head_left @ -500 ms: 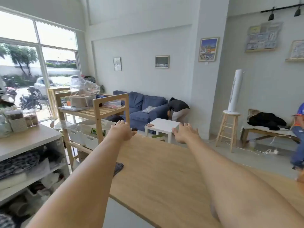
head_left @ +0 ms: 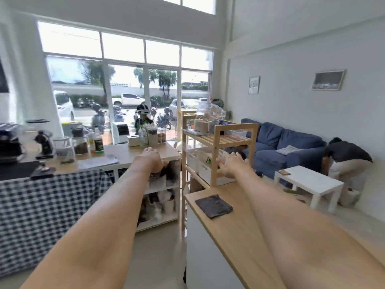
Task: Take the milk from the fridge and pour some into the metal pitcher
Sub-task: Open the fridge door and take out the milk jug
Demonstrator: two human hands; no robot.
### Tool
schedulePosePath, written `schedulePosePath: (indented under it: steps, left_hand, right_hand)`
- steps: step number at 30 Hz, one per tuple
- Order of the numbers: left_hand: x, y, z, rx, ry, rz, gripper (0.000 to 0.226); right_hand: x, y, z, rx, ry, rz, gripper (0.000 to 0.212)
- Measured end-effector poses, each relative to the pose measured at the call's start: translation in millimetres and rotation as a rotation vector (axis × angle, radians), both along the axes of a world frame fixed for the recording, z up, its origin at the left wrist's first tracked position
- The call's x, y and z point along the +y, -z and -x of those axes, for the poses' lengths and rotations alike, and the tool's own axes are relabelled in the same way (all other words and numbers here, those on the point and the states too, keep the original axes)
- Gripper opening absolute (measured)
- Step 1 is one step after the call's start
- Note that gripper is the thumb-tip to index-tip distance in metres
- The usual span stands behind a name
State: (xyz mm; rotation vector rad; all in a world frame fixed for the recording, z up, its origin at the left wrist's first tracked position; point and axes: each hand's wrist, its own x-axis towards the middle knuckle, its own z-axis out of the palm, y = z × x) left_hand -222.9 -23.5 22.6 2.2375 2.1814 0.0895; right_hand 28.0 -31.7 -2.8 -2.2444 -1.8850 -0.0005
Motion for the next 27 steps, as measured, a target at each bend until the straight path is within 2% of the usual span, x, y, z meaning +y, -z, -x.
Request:
schedulePosePath:
  steps: [7,13,27]
  left_hand:
    - [-80,28,98,0.003,-0.34,0.078,0.076]
    - [-182,42,169,-0.013,-0.619,0.157,0.077]
    - [-440,33,319,-0.048,-1.067,0.016,0.074]
  right_hand:
    - [-12,22,101,-0.027,-0.289,0.068,0.065]
    - [-48,43,197,-0.078,-0.546,0.119,0.066]
    - [-218,33,435,-0.035,-1.071,0.078,0.065]
